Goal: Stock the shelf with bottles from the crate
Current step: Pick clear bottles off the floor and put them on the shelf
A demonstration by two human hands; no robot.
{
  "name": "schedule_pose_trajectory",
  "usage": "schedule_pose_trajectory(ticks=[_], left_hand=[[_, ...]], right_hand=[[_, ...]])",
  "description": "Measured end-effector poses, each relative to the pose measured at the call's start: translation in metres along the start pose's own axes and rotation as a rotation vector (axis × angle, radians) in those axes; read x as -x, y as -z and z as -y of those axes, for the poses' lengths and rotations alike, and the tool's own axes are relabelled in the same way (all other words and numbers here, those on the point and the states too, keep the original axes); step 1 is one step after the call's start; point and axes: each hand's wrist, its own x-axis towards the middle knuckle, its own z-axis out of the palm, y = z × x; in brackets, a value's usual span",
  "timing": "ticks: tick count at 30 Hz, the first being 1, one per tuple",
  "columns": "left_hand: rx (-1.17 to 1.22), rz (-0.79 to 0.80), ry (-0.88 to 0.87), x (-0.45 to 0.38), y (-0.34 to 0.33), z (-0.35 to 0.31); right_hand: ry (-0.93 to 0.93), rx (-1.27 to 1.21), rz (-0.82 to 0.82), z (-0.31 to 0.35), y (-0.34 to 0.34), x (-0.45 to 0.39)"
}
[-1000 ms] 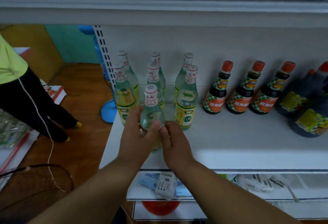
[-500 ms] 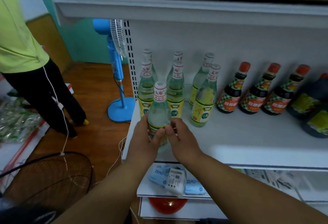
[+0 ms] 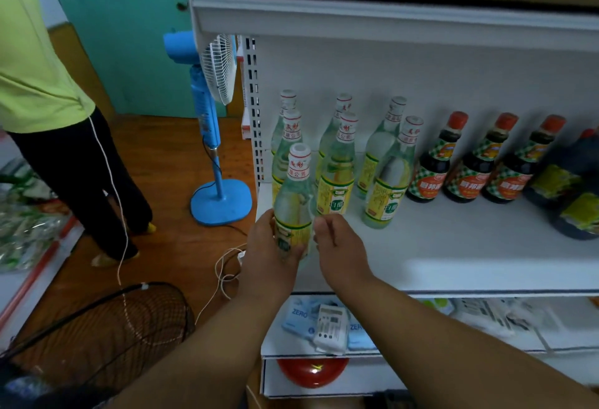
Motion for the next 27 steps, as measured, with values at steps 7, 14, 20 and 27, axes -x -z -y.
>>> schedule_pose_trajectory(ticks=[7,14,20,27], left_hand=[[-0.046,-0.015,-0.020,0.000,0.010,0.003],[-0.004,-0.046,0.032,0.002,0.010,-0.005],[-0.044,-0.109,0.082,0.004,0.001,0.007],[-0.104,-0.132,0.041,0.006,-0.002,0.018]], right_hand=[[0.008,-0.015,0.094,0.002,-0.018,0.010],[-0.041,-0.056,0.116,0.008,-0.016,0.012],[-0.014,-0.073,0.181,0.009,-0.006,0.014],[-0.045,-0.094,0.226,0.007,-0.009,0.009]])
